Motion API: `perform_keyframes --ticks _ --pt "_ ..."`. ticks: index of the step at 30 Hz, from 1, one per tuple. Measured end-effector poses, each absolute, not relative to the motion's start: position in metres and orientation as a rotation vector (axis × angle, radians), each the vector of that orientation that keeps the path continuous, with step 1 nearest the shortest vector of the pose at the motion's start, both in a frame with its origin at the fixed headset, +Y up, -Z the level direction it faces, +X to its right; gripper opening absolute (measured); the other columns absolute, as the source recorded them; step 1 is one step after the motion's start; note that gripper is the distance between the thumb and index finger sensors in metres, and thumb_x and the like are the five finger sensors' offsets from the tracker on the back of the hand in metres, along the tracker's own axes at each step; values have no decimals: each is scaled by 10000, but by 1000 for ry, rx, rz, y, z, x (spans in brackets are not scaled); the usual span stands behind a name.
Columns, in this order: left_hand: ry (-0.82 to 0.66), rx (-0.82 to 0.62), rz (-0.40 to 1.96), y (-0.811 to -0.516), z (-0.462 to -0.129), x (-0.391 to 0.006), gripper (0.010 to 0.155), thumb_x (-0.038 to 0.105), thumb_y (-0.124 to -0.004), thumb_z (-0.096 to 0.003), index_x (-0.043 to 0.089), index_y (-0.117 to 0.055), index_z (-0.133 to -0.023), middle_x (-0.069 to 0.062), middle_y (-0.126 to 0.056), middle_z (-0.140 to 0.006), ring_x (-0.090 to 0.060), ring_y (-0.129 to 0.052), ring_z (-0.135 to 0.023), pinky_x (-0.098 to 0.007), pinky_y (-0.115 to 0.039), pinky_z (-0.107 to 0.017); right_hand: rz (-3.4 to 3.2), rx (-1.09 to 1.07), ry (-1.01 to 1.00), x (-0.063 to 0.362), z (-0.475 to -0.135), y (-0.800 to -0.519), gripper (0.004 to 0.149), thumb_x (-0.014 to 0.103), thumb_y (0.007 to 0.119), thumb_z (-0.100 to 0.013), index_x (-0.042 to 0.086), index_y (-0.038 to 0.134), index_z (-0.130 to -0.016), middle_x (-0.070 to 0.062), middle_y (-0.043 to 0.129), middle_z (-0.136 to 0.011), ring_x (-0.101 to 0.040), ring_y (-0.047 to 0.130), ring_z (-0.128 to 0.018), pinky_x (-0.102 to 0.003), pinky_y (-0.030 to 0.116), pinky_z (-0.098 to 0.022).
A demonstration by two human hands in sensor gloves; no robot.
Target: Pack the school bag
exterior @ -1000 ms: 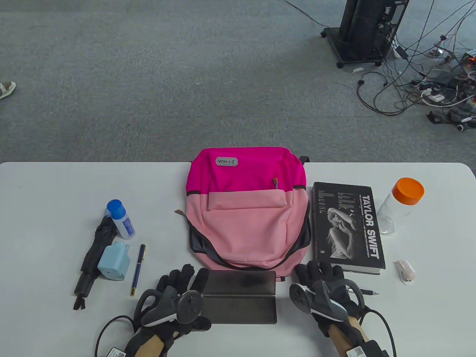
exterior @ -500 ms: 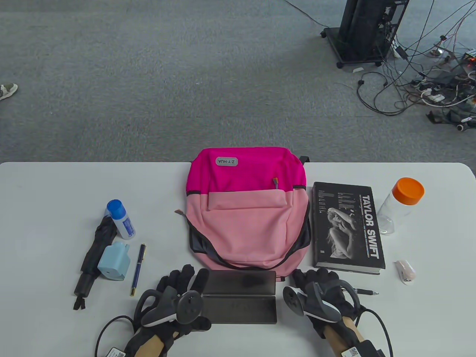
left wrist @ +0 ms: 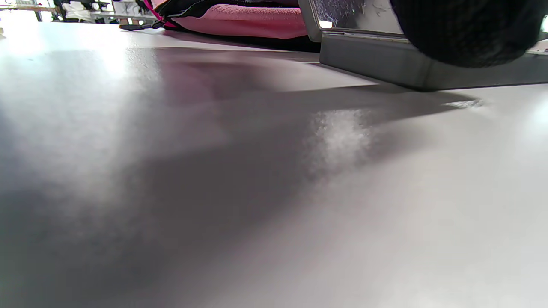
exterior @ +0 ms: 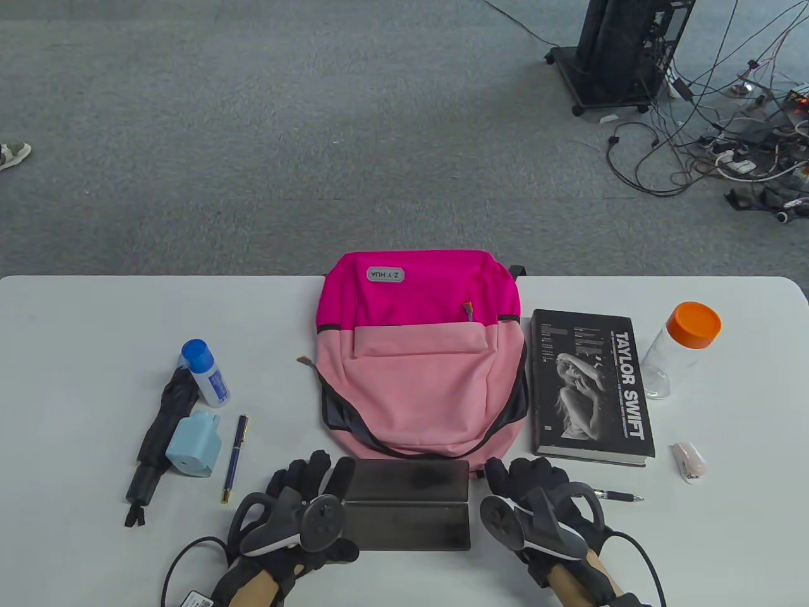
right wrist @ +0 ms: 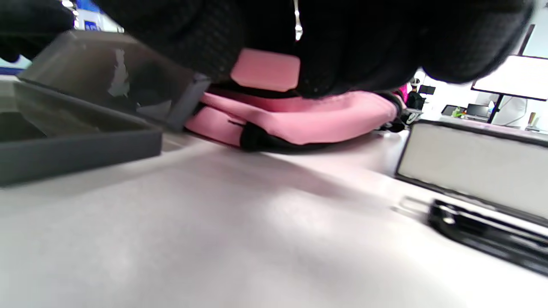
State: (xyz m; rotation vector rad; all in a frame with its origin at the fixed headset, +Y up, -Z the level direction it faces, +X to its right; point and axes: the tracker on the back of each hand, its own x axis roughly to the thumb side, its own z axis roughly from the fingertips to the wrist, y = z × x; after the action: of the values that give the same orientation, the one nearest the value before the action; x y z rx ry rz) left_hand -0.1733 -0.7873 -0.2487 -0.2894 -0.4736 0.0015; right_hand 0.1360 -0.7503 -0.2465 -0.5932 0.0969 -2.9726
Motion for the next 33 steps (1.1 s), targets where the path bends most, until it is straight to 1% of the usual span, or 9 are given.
perform_keyframes --ticks 3,6,14,21,24,26,27,30,33 --pt "-477 -287 1 -788 -249 -173 1178 677 -733 -348 198 46 -1091 -344 -62 -1196 -643 -236 -1009 -793 -314 -738 -3003 -637 151 131 -242 -746 593 345 768 -523 4 747 -1008 -332 868 -846 -492 896 -666 -722 784 -523" --pt "-476 -292 17 -789 -250 -174 1178 679 -733 -345 204 46 -1090 -344 -67 -1197 -642 -241 -1010 -792 -316 -739 -3053 -690 161 128 -238 -743 591 351 776 -520 -8 774 -989 -333 887 -830 -490 912 -651 -721 799 -510" --pt "-484 -305 33 -790 -252 -169 1160 680 -729 -351 245 54 -1087 -331 -43 -1202 -639 -219 -1015 -788 -307 -746 -3082 -819 72 111 -229 -745 553 352 801 -513 7 842 -943 -327 930 -802 -478 959 -627 -711 841 -489" --pt "-481 -303 19 -791 -252 -167 1156 694 -714 -357 245 63 -1085 -334 -28 -1200 -645 -203 -1015 -797 -290 -737 -3046 -835 58 99 -225 -751 525 354 824 -504 4 903 -886 -311 975 -762 -465 997 -592 -692 879 -456" --pt "-480 -306 22 -791 -252 -167 1153 695 -715 -357 246 57 -1086 -336 -22 -1198 -649 -194 -1016 -798 -290 -736 -3014 -844 44 94 -224 -759 520 357 835 -498 7 915 -873 -307 982 -753 -460 1003 -582 -685 886 -450" --pt "-480 -301 20 -791 -252 -166 1155 694 -719 -355 245 54 -1087 -334 -21 -1198 -652 -188 -1016 -798 -292 -735 -2970 -835 54 91 -223 -765 522 370 838 -490 12 923 -861 -289 991 -741 -445 1011 -573 -675 893 -448" --pt "-480 -297 20 -791 -252 -166 1160 693 -723 -353 239 48 -1090 -335 -22 -1199 -653 -187 -1016 -799 -293 -734 -2951 -834 96 90 -222 -764 524 377 839 -486 15 925 -855 -278 999 -731 -434 1016 -566 -668 898 -447" --pt "-478 -292 13 -791 -252 -165 1161 691 -725 -355 238 52 -1090 -333 -18 -1197 -655 -184 -1016 -799 -294 -734 -2915 -830 71 87 -221 -765 534 390 875 -441 34 932 -834 -234 1012 -709 -397 1029 -551 -640 912 -445" --pt "-478 -288 16 -791 -252 -165 1176 688 -734 -354 234 73 -1078 -338 3 -1188 -655 -176 -1016 -799 -294 -735 -2924 -835 77 88 -222 -766 528 385 864 -429 44 934 -826 -223 1008 -706 -391 1023 -552 -640 904 -454"
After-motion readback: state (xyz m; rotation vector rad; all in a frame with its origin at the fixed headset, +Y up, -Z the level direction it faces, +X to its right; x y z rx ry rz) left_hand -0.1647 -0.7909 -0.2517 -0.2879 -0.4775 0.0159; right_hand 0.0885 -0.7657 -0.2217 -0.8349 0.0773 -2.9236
